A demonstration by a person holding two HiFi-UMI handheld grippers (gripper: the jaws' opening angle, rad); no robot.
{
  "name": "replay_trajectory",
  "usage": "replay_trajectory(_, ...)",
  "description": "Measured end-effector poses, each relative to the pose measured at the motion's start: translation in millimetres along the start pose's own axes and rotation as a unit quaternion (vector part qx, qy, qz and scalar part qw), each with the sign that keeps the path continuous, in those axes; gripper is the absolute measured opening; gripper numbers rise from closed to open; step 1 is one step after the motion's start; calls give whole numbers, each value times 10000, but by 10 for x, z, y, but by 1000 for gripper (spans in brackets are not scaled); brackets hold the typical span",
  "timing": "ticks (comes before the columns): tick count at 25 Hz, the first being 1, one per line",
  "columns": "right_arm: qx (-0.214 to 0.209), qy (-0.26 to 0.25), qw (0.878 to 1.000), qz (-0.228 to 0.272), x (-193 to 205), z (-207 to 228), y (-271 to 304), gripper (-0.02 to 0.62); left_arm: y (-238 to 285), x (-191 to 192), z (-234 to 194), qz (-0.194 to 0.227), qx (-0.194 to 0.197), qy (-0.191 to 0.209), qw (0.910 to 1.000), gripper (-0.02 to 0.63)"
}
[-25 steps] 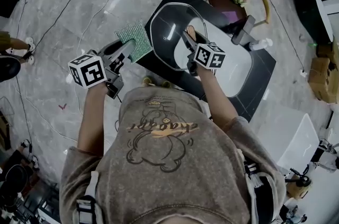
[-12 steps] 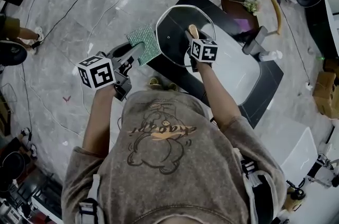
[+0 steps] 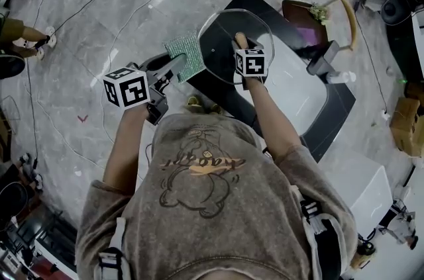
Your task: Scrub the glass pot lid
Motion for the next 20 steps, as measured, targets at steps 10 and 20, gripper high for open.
replay_trajectory(10,18,-155,9999,-1,29,10,56,183,106,64,-42,-82,29,-70,9999,86)
replay_trajectory(20,-24,-283,9987,415,-156,-50,-242,184,137,49,-4,-106,115,-46,9999,86)
Point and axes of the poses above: the fingertips, and each gripper's own axes: y forward along the fingers, z to its right, x out of its underside, the point moved 8 cm from there along -y, backward along the fingers, and after that the axes turned 11 degrees about z, right-handed, at the moved point
